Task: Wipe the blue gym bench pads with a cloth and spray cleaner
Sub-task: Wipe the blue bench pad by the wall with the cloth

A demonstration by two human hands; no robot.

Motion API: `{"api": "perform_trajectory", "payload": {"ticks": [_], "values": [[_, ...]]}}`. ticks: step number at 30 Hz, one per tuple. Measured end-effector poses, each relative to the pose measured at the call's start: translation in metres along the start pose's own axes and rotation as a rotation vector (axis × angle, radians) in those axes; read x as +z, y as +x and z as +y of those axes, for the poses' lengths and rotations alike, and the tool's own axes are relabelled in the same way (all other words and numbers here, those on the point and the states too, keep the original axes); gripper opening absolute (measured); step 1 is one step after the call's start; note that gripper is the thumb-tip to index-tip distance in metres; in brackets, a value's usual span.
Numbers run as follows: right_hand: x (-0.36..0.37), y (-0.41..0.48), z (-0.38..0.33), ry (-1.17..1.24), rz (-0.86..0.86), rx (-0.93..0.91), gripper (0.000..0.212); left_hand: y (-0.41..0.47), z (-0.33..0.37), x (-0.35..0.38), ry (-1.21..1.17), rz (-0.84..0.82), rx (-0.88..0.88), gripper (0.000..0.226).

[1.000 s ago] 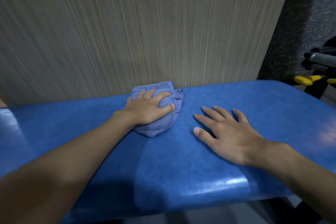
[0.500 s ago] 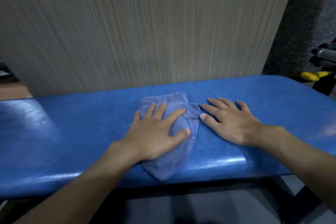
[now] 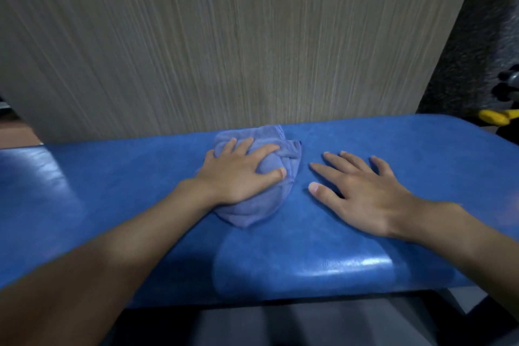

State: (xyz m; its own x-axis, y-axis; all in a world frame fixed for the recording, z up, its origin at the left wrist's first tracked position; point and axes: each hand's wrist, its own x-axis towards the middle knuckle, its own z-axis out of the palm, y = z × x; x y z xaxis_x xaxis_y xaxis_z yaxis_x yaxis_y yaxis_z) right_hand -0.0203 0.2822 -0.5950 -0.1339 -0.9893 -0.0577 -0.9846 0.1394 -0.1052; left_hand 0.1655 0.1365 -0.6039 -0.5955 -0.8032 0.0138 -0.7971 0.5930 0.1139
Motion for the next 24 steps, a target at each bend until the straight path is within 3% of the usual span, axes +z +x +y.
{"api": "perform_trajectory", "payload": {"ticks": [8,13,20,24], "values": [[0.0,0.001,0.001,0.03,0.008,-0.001,0.069,0.062,-0.021,-0.008,-0.035,-0.005,-0.033,0.077],[0.0,0.0,0.001,0.04,0.018,0.003,0.066,0.016,-0.014,-0.003,-0.008,-0.009,-0.007,0.071],[0.0,-0.002,0.0,0.035,0.032,0.012,0.061,-0.094,0.012,-0.004,0.058,-0.037,0.03,0.083],[-0.004,-0.003,-0.004,-0.122,0.027,0.034,0.064,-0.12,0.026,-0.012,0.054,-0.092,-0.047,0.077]]}}
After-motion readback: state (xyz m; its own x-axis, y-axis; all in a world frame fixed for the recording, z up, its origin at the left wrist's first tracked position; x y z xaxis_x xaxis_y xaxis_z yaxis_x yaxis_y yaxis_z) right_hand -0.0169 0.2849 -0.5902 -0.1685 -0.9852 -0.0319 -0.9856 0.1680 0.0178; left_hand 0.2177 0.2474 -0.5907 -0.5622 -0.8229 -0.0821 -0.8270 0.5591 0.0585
